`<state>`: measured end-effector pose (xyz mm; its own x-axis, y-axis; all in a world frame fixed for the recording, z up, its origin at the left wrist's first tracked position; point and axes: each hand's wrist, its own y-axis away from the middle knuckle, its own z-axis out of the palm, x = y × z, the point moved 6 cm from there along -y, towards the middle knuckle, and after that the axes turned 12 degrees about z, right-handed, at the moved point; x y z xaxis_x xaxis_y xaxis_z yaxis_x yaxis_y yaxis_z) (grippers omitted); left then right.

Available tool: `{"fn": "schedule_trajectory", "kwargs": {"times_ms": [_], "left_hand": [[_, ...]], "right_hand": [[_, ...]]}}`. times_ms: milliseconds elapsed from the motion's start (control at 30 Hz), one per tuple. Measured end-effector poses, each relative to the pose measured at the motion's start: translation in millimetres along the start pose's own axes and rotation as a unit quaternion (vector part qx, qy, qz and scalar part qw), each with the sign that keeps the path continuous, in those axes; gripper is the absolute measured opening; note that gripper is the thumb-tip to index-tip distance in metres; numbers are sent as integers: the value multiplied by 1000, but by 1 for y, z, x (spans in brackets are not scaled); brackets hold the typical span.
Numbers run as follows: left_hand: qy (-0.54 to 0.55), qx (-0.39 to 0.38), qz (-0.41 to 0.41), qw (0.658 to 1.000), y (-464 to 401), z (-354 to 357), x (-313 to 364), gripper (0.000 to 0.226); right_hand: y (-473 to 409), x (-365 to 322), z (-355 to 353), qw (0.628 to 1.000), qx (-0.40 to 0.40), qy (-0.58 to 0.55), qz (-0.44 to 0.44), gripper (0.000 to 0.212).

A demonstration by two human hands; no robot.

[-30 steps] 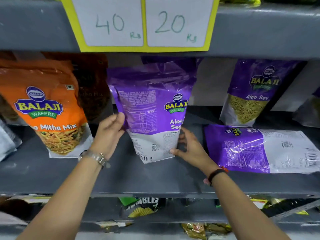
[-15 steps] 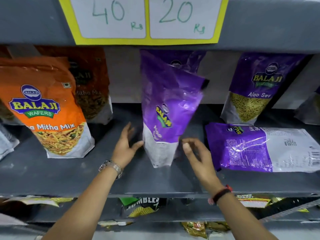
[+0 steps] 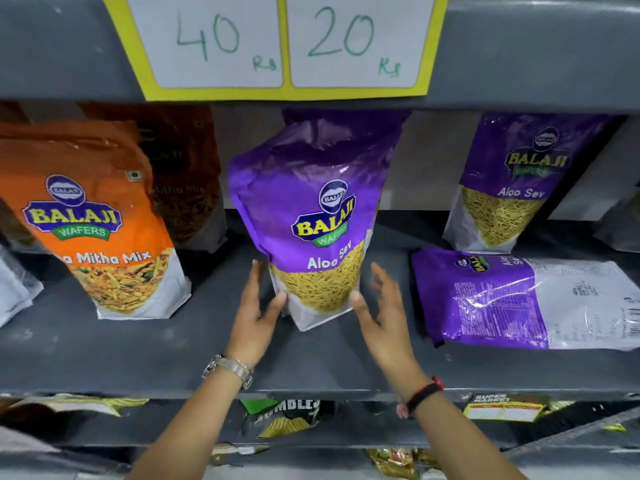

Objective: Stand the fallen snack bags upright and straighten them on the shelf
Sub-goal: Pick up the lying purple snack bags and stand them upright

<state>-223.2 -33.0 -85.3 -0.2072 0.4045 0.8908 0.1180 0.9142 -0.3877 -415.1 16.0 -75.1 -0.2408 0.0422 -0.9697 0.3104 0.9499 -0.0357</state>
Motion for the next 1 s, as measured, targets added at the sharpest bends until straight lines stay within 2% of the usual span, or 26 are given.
{"fn": "schedule_trajectory", "kwargs": {"times_ms": [67, 133, 200, 300, 367, 467, 500, 567, 633, 700, 767, 833, 900, 967, 1000], "left_hand": [[43, -8, -17, 999, 5, 6, 1, 80], [63, -55, -9, 996, 6, 17, 6, 97], [55, -96, -6, 994, 1, 26, 8, 102], [42, -119, 1, 992, -13, 27, 5, 103], [39, -134, 12, 990, -21, 23, 8, 107], [44, -131, 6, 990, -20, 21, 11, 120], [29, -101, 7, 994, -16, 21, 12, 117], [-55, 30, 14, 998, 0, 13, 18, 110], [-133, 145, 88, 977, 23, 12, 39, 96], [-151, 141, 184, 961, 41, 38, 66, 76], [-129, 67, 197, 970, 45, 78, 80, 61], [-30, 12, 104, 994, 43, 117, 88, 44], [92, -24, -65, 993, 44, 154, 87, 26], [215, -50, -263, 939, 58, 188, 80, 12], [253, -53, -333, 907, 66, 201, 80, 12]], "right_hand": [[-18, 1, -2, 998, -54, 29, 17, 80], [-34, -1, 2, 990, -132, 36, 24, 94], [-43, -1, 3, 985, -170, 29, 21, 88], [-41, 3, 3, 994, -105, 23, 21, 70], [-35, 5, 4, 998, -60, 2, 13, 69], [-29, 1, 4, 998, -57, -2, 13, 71], [-28, -1, 2, 998, -65, 2, 12, 74], [-25, -8, -10, 998, -65, 12, -2, 81], [-25, -18, -33, 999, -29, 38, -12, 83], [-26, -27, -72, 996, 28, 72, -36, 75], [-29, -35, -114, 986, 72, 134, -64, 61], [-37, -36, -160, 974, 100, 196, -49, 51], [-49, -31, -203, 961, 99, 258, -12, 47], [-60, -24, -235, 937, 81, 338, 11, 46], [-66, -20, -248, 926, 72, 370, 22, 46]]}}
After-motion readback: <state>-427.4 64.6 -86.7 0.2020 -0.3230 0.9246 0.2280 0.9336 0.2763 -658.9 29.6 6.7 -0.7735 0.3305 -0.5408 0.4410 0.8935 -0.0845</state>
